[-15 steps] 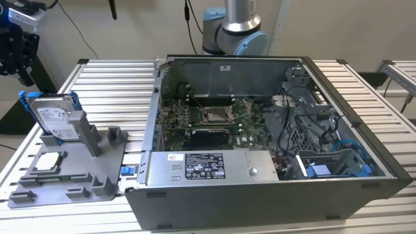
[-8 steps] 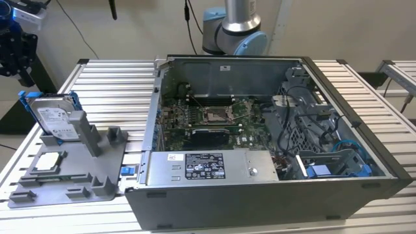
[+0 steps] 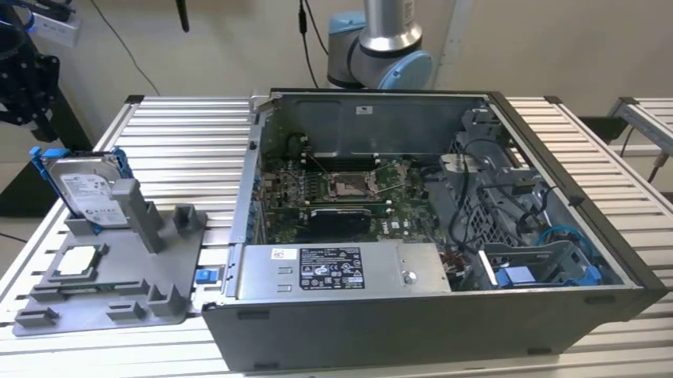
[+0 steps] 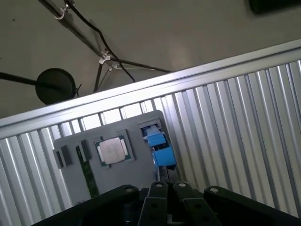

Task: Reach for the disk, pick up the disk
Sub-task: 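Pick up the disk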

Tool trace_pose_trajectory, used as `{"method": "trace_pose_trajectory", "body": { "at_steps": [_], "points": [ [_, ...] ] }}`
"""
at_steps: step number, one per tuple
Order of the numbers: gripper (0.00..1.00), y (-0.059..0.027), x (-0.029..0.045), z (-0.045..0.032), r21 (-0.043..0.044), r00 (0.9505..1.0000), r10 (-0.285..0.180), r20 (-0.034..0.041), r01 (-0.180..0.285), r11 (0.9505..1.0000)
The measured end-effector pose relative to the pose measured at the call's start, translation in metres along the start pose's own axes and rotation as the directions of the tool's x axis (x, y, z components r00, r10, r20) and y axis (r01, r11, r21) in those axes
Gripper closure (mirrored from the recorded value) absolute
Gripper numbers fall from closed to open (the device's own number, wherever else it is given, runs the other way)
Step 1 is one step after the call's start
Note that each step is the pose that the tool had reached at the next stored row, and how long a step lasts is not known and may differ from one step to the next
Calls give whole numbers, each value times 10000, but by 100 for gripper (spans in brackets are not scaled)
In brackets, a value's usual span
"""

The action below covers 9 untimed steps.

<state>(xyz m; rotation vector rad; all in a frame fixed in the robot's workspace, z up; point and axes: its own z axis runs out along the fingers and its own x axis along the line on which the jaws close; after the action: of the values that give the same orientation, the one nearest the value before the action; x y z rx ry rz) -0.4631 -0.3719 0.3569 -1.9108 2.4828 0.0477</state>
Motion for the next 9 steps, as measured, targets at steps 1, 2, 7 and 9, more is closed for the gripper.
{"method": "trace_pose_trajectory", "body": {
  "at_steps": [1, 2, 7, 9],
  "points": [
    [100, -5, -1, 2, -5, 9999, -125, -4, 125, 9999],
    [100, -14, -3, 3, -10, 9998, -221, -6, 221, 9998],
    [0, -16, -4, 3, -11, 9997, -251, -7, 251, 9997],
    [0, -16, -4, 3, -11, 9997, -251, -7, 251, 9997]
  ]
}}
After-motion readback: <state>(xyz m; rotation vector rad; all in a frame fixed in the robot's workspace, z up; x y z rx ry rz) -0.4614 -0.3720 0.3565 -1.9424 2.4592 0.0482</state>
